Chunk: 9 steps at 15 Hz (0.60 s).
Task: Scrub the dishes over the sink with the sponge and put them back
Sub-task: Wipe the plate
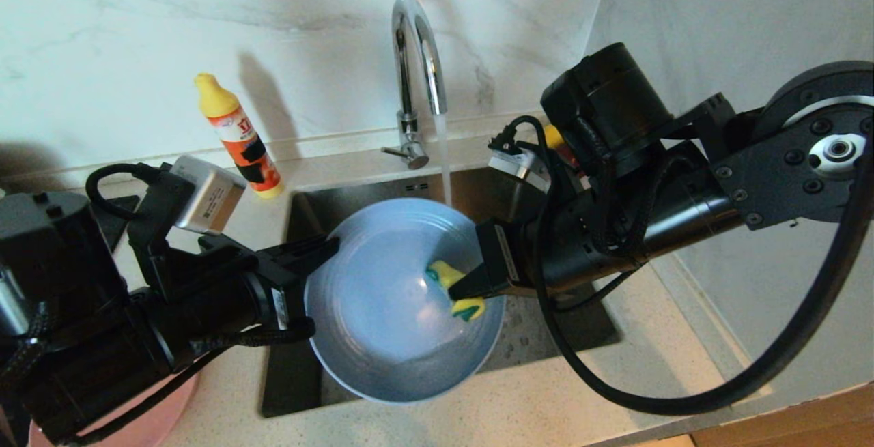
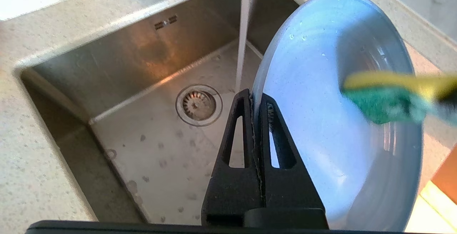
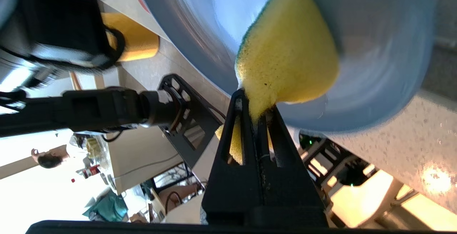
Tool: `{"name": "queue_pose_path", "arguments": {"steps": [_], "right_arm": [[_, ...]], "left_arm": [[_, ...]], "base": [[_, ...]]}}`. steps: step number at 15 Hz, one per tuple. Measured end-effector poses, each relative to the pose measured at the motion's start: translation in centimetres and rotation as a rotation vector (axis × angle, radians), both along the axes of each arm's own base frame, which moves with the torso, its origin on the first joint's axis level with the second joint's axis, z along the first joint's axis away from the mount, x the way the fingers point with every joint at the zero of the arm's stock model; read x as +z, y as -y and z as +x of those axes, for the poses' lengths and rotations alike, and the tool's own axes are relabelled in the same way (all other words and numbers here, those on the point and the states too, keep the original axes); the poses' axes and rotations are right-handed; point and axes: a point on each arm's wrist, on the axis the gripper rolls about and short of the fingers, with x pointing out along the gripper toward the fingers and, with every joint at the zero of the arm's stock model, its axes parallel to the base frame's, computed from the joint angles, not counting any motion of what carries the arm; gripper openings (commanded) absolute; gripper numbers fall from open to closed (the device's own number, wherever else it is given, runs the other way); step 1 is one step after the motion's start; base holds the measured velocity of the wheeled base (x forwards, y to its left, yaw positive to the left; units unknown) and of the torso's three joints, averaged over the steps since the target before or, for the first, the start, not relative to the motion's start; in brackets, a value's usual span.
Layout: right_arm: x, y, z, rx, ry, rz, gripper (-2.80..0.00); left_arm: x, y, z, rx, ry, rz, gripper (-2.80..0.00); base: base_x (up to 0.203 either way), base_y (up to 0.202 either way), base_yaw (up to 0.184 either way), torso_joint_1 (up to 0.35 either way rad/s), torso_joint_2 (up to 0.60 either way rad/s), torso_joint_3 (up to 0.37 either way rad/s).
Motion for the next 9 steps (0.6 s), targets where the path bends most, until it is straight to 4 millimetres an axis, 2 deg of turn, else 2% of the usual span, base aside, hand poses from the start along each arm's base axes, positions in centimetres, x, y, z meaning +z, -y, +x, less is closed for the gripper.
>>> {"name": "queue_pose_path", "arguments": {"steps": [6,9], "right_arm": [[1.1,-1.0,0.4,0.014,0.039,0.038,-2.80],[1.2,-2.5,-0.3,0.057,0.043,0.045,-2.80]], "left_arm": [[-0.4,0.0,-0.2,-0.006,-0.011,0.015,-2.80],[-0.6,0.1,-0.3,-0.011,-0.019,0.016,-2.80]], "base": [[0.000,0.000,0.000,0.000,0.00,0.000],[0.000,0.000,0.000,0.000,0.00,0.000]]}}
